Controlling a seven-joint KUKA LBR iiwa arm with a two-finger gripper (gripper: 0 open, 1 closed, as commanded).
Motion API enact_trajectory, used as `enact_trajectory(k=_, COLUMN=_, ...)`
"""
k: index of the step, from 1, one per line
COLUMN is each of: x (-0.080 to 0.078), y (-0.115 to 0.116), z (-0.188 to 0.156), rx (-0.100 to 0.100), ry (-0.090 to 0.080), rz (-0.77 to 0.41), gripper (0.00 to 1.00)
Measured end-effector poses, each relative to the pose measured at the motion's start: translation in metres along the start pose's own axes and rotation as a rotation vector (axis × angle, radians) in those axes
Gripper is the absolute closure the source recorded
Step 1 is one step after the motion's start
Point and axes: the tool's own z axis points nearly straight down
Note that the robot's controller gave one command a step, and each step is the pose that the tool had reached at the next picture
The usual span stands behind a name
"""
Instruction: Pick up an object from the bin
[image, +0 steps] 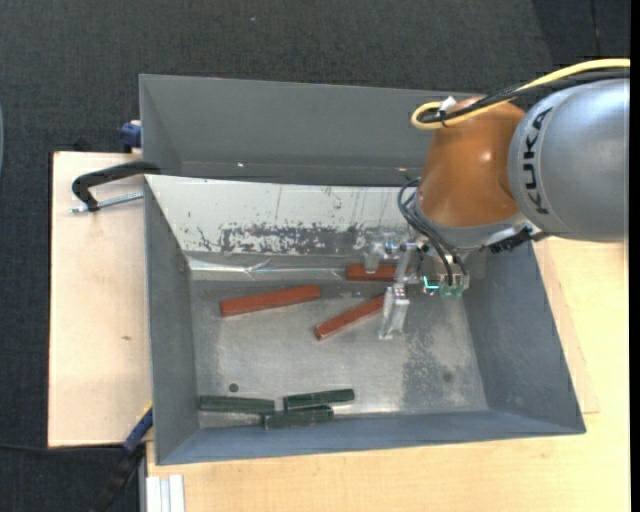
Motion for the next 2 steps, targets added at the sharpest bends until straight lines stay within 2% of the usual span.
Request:
enact_trajectory(k=1, x=-0.002, y=0.0, z=-0.0048, rx=0.0, ry=-0.009, rz=0.0, gripper=0.0)
enact_trajectory(k=2, x=-0.0024, y=0.0004, z=-0.0034, rx=0.0, ry=-0.01, rz=0.005, gripper=0.0)
